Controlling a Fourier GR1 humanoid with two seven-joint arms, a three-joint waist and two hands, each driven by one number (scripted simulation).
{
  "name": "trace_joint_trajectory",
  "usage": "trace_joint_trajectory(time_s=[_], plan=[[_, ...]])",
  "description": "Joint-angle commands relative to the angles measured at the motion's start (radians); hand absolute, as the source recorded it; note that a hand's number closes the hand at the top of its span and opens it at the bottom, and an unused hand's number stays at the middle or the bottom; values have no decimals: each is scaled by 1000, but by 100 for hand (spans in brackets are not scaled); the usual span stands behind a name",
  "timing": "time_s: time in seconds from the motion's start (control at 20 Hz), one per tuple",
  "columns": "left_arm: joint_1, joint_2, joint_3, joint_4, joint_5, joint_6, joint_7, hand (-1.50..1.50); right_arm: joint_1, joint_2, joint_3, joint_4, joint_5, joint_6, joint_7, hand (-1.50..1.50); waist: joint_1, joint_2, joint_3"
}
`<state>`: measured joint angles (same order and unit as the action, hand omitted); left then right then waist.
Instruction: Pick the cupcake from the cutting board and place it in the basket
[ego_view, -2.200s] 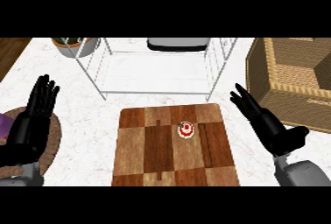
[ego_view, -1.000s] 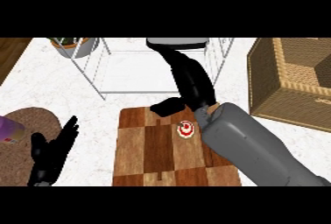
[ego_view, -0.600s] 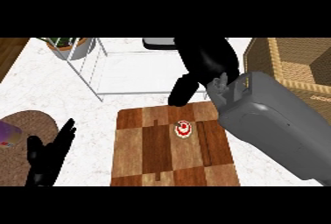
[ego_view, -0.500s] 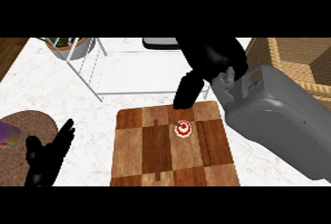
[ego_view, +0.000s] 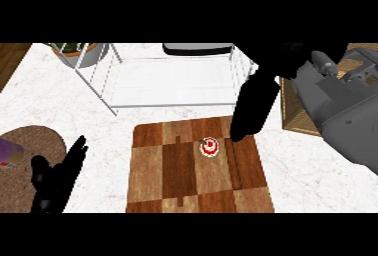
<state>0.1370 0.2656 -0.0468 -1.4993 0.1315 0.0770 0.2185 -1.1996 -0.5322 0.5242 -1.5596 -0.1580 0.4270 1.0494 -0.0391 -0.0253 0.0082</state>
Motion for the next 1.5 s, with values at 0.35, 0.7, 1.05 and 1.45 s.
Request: trace_joint_trajectory(time_s=[0.35,0.7,1.05,1.45], plan=[[47,-32,-32,83,-24,-15,-9,0,37,-47,42,-113,-101,-13,223,-150,27,19,-10],[-4,-54,-33,109,-39,2,13,0,180,-8,116,-186,36,-119,156,-150,28,23,-9],[49,-20,-18,74,-32,-31,10,0,261,30,208,-152,153,-116,141,-150,43,23,-10],[-10,-59,-21,99,-53,2,29,0,383,94,248,-68,291,-180,22,-150,42,27,-9]])
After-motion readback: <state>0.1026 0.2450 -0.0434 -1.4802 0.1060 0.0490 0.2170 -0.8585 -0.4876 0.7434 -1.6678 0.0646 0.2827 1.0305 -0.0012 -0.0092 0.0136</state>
